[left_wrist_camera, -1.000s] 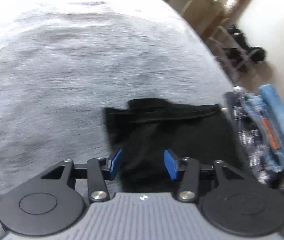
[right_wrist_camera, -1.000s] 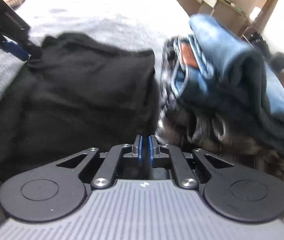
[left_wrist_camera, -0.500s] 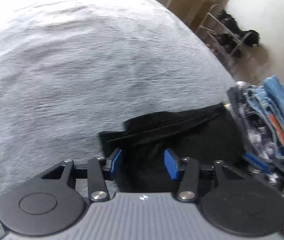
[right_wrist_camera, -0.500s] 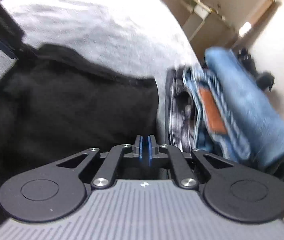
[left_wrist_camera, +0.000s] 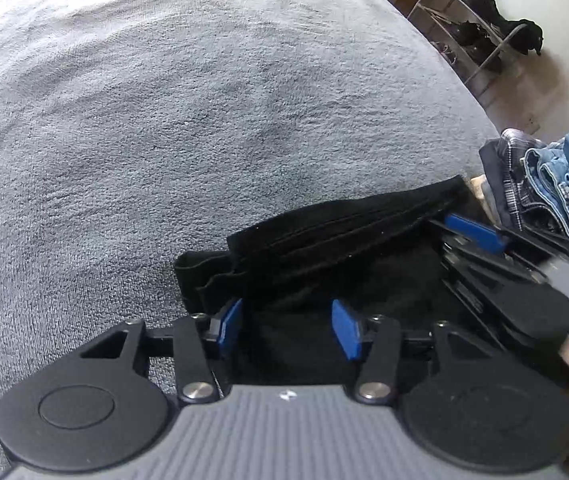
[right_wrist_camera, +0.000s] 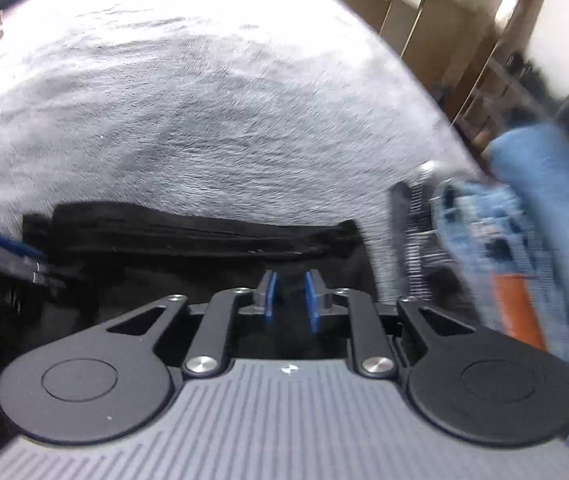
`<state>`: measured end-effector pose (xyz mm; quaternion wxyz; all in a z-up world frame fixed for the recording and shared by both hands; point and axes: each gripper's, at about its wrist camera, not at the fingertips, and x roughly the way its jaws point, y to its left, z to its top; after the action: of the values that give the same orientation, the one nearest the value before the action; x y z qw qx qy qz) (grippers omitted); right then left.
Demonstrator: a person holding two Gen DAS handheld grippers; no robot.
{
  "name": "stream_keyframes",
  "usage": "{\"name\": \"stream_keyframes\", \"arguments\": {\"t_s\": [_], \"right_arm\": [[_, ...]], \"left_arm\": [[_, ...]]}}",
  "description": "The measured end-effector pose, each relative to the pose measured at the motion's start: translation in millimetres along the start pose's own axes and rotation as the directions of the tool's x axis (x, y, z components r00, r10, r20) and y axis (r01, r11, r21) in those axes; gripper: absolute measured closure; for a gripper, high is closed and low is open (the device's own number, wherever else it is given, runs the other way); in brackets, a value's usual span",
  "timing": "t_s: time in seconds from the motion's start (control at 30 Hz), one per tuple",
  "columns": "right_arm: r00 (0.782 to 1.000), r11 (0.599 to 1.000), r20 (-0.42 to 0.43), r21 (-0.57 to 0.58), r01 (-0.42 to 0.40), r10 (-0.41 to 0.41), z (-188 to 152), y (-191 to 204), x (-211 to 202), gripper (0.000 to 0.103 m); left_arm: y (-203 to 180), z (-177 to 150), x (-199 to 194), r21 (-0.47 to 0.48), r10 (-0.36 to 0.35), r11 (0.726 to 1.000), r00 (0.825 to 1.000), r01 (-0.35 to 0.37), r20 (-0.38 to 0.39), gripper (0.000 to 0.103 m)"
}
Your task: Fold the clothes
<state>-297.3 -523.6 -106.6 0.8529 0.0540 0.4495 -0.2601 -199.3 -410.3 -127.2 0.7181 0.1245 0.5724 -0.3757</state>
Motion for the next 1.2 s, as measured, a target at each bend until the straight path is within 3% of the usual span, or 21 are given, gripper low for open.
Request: {"name": "stream_keyframes", "arguments": {"t_s": [0.1,0.33,0.5,0.57,0.7,0.8,0.9,1.0,1.1,1.2], "right_arm": [[1.0,0.999,0.007,0.033,0.006,-0.006,7,-6,13,0.086],[0.996,0.999,0.082,0.033,0.016,-0.019,15,-3,-13,0.083],[1.0,1.0,-0.024,-0.007,0.008,-0.008,8,-6,15,0.081],[1.0,1.0,-0.023,0.021,0.002,-0.002,11,-11,14,0.08],[0.999,1.0,0.039,-0.008,-0.005,0.005,9,-7,-15,0.077],[0.999,0.997,0.033,-0.071,-0.027,0.029,-4,-2,-23,0.075],[0.999,0.989,-0.019,-0.145,0.036,-0.039,-17,0,-10,0.074],[0.997,0.98,0.014,-0.181,0.077,-0.075,-21,3,-19,0.074],[0.998,0.978,0.063,-0.205,0.039,-0.026,-28,9,-46,0.073],[0.999,0.98,0.043,-0.199,-0.007,0.016,-45,8,-72,0.073]], "left_arm": [[-1,-1,0,0.004,0.007,1.0,1.0,-0.007,-0.004,0.051],[-4,0,0,0.011,0.02,1.0,1.0,-0.02,-0.015,0.05],[-6,1,2,0.016,0.032,0.999,0.999,-0.032,-0.015,0.048],[-9,0,2,0.027,0.041,0.999,0.999,-0.041,-0.013,0.046],[-13,0,4,0.04,0.06,0.997,0.998,-0.059,-0.014,0.045],[-14,1,4,0.045,0.069,0.997,0.997,-0.067,-0.022,0.044],[-16,1,3,0.052,0.075,0.996,0.997,-0.074,-0.026,0.044],[-18,1,4,0.061,0.079,0.995,0.996,-0.078,-0.029,0.044],[-18,2,5,0.072,0.081,0.994,0.996,-0.079,-0.031,0.044],[-17,1,-3,0.075,0.074,0.994,0.997,-0.074,0.002,0.044]]}}
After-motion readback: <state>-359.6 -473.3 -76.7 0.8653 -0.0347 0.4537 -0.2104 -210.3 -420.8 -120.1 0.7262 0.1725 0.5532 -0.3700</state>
